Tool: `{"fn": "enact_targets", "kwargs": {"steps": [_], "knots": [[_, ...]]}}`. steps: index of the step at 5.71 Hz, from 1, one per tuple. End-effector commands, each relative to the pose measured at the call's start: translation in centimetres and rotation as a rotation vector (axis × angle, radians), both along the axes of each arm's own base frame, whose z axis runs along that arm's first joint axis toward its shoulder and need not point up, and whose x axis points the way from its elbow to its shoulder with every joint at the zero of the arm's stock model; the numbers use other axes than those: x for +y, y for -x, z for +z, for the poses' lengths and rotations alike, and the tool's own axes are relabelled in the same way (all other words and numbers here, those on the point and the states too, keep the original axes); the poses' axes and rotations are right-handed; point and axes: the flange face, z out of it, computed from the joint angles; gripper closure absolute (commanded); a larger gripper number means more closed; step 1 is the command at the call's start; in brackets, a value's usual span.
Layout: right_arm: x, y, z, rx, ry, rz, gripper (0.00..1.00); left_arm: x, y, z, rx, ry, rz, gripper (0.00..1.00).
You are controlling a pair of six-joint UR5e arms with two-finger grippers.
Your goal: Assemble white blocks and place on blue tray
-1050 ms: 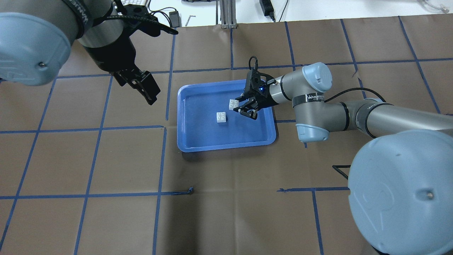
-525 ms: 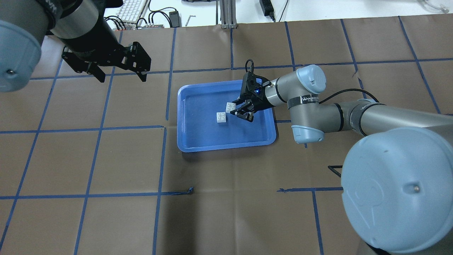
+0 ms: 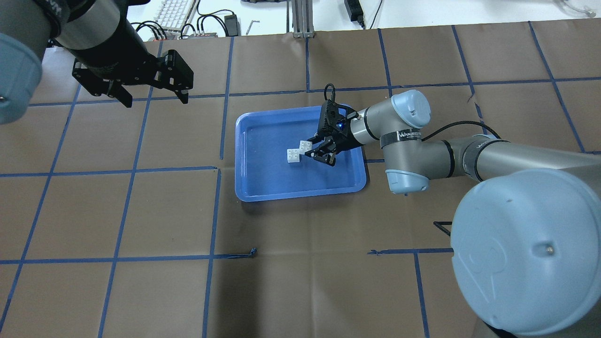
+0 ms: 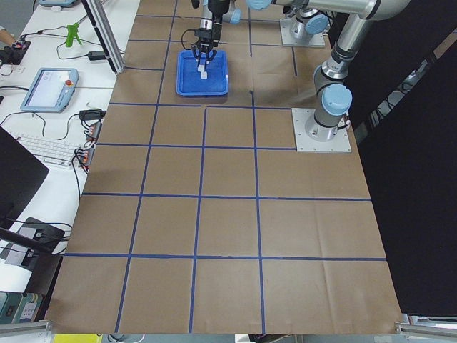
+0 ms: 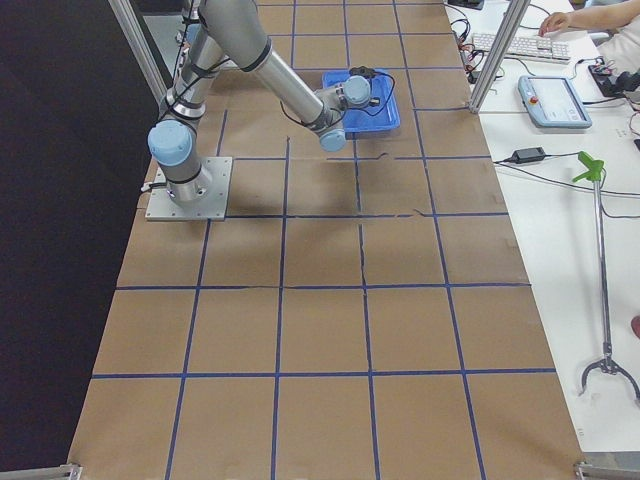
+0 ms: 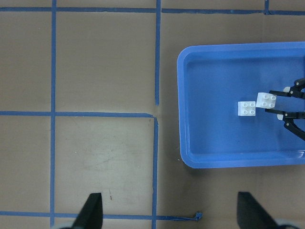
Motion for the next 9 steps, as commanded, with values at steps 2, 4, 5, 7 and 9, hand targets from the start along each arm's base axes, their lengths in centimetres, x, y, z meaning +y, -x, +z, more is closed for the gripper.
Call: {"fn": "enact_targets", "kwargs": {"steps": [2,4,5,7,9], "knots": [[0.4,-0.2,-0.2,0.001,-0.002,0.010,0.74,0.0,0.0,0.0,0.000,0.001,0.001,0.01],[0.5,-0.5,-0.9,0.008,0.008,0.039,0.74,0.0,0.0,-0.1,0.000,-0.001,-0.001,0.01],[0.5,-0.5,-1.4,0.008,0.005,0.046,0.73,0.0,0.0,-0.1,0.000,-0.001,-0.001,0.01],[0.7,-0.9,-1.4,0.007,0.003,0.051,0.72,0.0,0.0,-0.1,0.000,-0.002,-0.001,0.01],[0.8,-0.9,-1.2,0.007,0.002,0.050,0.72,0.1,0.0,-0.1,0.000,-0.001,-0.001,0.01]]}}
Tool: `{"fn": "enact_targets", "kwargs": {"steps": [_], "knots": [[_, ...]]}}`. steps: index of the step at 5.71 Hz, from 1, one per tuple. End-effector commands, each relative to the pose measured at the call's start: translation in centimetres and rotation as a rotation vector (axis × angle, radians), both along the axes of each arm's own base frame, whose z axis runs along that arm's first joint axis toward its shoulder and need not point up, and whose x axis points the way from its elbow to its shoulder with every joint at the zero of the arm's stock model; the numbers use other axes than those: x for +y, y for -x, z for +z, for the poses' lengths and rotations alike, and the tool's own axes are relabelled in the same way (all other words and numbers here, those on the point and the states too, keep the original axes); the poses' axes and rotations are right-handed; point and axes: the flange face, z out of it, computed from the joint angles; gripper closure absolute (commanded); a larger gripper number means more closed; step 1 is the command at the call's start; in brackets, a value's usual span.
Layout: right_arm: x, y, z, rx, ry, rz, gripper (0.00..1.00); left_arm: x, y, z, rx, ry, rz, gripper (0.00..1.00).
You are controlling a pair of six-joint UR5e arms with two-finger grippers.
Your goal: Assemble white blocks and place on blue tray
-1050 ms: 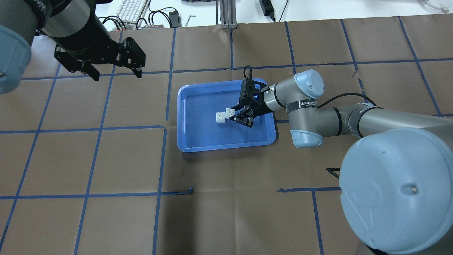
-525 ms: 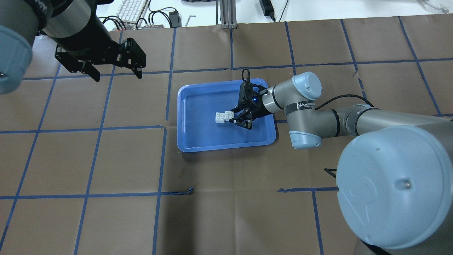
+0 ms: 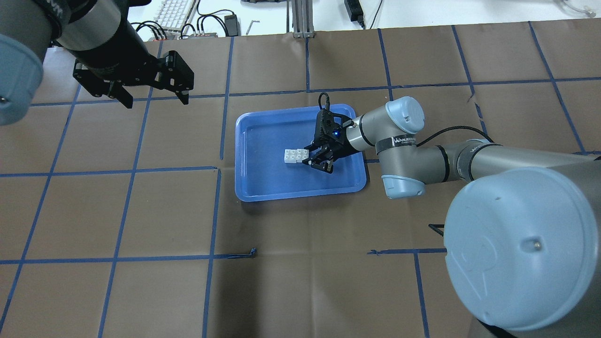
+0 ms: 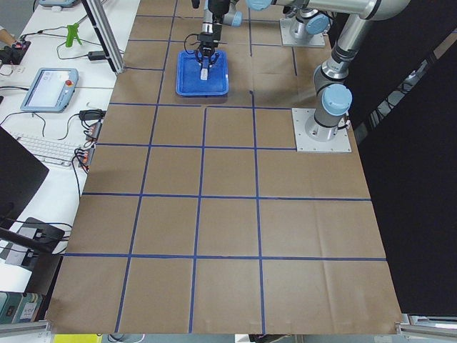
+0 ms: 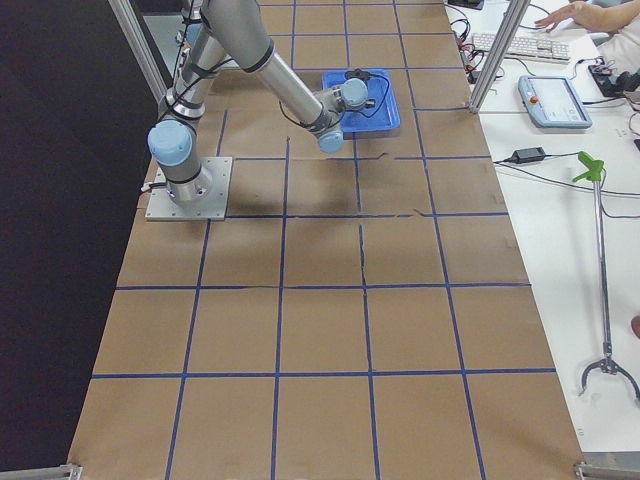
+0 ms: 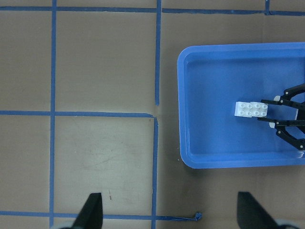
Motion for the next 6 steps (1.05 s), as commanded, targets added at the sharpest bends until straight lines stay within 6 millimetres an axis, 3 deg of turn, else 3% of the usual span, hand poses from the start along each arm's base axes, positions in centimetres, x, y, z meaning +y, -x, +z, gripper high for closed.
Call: {"fn": "enact_targets", "kwargs": {"steps": [1,2,5,6], "knots": [[0.03,-0.01,0.06,0.000,-0.001,-0.001,0.72,-0.04,0.00,-0.06,0.000,-0.001,0.000,0.01],[0.03,-0.01,0.06,0.000,-0.001,-0.001,0.71,-0.02,0.07,-0.06,0.000,-0.001,-0.002,0.01],[-0.01,-0.07,-0.09,-0.006,-0.006,-0.002,0.44,-0.01,0.07,-0.14,0.000,-0.003,-0.003,0.01],[0.00,-0.08,-0.09,-0.008,-0.006,-0.002,0.41,0.01,0.09,-0.41,0.001,-0.006,-0.003,0.01]]}}
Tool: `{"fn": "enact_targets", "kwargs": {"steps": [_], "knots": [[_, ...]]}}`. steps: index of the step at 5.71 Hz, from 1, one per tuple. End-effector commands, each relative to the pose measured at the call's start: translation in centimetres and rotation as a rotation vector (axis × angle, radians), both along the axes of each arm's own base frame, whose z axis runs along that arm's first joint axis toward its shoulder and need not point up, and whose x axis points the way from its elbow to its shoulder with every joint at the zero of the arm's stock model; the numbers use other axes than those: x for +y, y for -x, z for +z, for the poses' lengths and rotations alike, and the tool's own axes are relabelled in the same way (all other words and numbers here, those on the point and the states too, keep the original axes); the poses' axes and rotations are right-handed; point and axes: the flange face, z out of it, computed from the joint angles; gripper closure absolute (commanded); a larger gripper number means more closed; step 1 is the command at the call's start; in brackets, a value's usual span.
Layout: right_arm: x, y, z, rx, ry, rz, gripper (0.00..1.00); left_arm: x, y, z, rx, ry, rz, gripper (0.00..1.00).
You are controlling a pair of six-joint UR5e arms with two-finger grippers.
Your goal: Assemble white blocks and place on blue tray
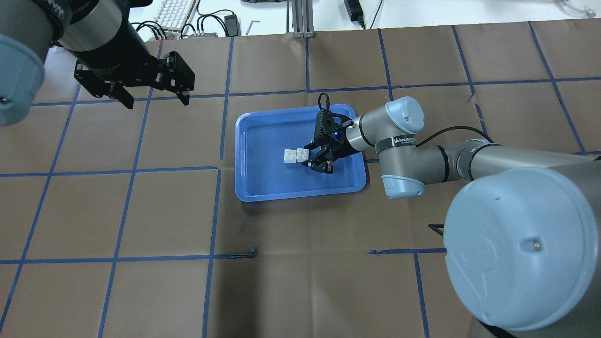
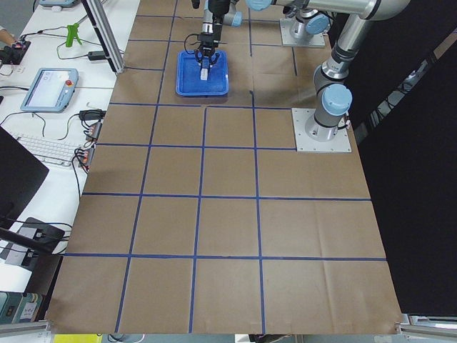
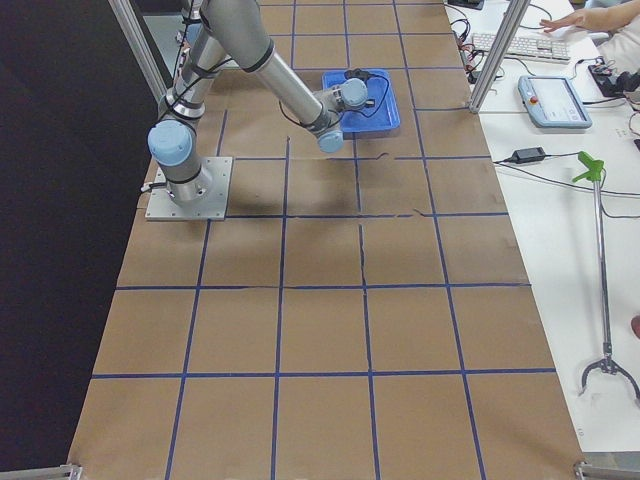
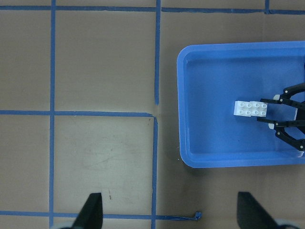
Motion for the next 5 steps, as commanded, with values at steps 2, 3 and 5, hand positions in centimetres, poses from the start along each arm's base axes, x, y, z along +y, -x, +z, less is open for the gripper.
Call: {"fn": "enact_targets", "kwargs": {"steps": [2,3,5], "knots": [[-0.1,0.0,0.3,-0.006,0.005,-0.002,0.25,-0.1,0.0,-0.3,-0.001,-0.003,-0.002,0.01],[-0.5,0.1,1.3,-0.005,0.008,-0.026,0.01,-0.1,0.0,-0.3,-0.001,-0.003,-0.002,0.01],[-0.1,2.3,9.0,0.124,-0.067,-0.273,0.00,-0.1,0.0,-0.3,-0.001,-0.003,-0.003,0.01]]}}
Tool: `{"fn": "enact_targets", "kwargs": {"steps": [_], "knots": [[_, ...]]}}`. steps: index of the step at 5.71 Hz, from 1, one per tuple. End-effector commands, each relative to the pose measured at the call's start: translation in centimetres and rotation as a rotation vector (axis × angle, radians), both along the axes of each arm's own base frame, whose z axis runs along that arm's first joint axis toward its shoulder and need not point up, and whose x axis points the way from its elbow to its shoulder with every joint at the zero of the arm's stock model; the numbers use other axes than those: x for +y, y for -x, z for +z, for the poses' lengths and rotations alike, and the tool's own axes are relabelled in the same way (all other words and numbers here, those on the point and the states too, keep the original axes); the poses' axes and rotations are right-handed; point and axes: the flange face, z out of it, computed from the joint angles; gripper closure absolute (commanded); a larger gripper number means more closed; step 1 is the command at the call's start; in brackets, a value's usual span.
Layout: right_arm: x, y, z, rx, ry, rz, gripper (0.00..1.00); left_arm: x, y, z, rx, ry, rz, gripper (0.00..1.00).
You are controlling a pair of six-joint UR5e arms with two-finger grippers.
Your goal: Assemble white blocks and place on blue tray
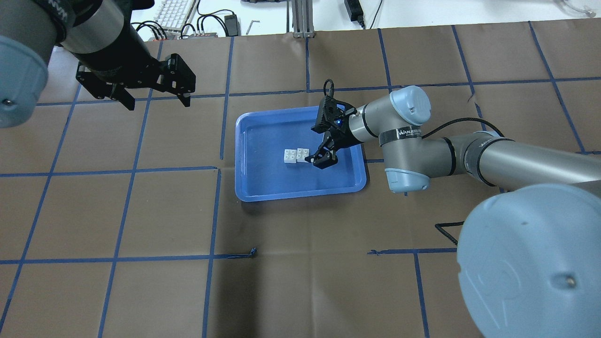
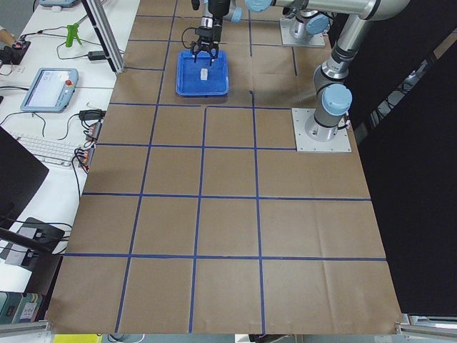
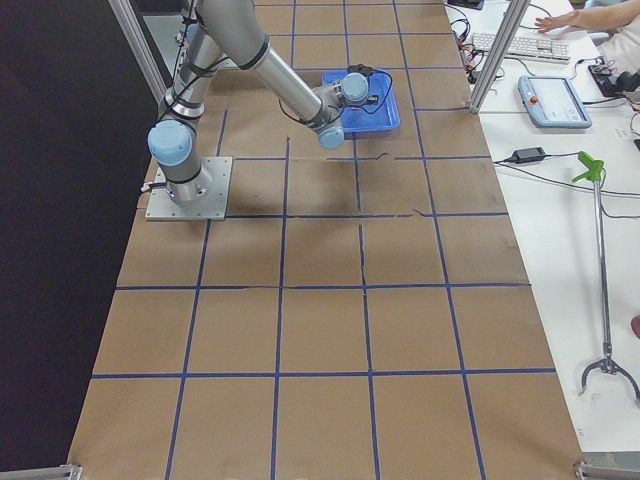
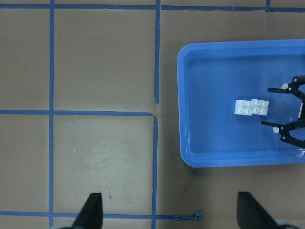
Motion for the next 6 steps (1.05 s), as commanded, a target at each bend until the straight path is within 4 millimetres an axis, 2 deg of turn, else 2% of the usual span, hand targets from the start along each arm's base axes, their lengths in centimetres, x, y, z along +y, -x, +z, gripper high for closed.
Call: {"fn": "enact_targets", "kwargs": {"steps": [1,3,5,6], "knots": [[1.2,2.7,7.4,0.135,-0.123,-0.262,0.00,0.0,0.0,0.0,0.000,-0.001,-0.002,0.01],[1.3,6.3,13.9,0.295,-0.320,-0.598,0.00,0.0,0.0,0.0,0.000,0.000,-0.002,0.01],[2.6,10.6,21.7,0.438,-0.478,-0.952,0.00,0.1,0.1,-0.1,0.000,-0.003,-0.005,0.01],[3.0,10.9,26.1,0.449,-0.571,-1.063,0.00,0.1,0.1,-0.2,-0.001,-0.005,-0.005,0.01]]}}
